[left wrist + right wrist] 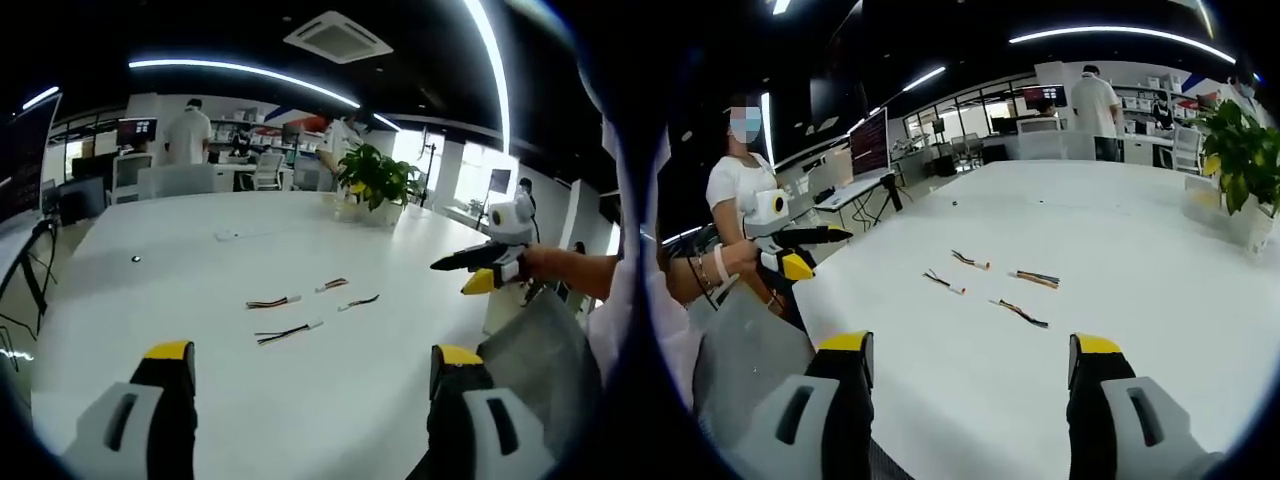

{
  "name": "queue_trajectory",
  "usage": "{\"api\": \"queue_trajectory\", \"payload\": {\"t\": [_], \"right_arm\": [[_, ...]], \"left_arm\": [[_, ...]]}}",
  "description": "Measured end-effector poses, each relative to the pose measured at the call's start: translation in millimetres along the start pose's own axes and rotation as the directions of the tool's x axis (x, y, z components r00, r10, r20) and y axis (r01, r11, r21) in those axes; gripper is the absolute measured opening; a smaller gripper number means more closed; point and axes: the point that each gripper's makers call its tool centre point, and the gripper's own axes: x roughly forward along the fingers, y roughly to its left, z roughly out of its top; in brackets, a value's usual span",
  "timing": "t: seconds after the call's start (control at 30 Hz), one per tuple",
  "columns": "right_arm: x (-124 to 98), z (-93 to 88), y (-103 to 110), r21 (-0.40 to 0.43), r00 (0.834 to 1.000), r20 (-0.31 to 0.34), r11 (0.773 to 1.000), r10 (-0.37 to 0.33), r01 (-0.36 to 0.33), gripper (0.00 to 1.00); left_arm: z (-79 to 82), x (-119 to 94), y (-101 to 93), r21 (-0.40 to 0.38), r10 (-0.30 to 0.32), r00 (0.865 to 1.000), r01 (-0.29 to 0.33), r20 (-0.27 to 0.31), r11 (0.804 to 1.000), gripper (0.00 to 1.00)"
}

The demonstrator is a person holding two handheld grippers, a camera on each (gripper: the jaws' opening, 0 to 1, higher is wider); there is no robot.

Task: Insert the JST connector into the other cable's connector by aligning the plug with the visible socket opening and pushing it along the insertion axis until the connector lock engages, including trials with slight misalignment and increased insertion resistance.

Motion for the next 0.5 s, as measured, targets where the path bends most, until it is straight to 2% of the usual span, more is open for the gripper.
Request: {"api": "queue_trajectory", "payload": {"t": [0.5], "right_arm": [[15, 10.8, -5, -0.028, 1.000, -0.008, 0.999, 0.016, -0.016, 0.79]], "left_arm": [[3.1, 15, 6.5, 0.033, -0.010, 1.000, 0.011, -0.021, 0.999, 0.97]]}}
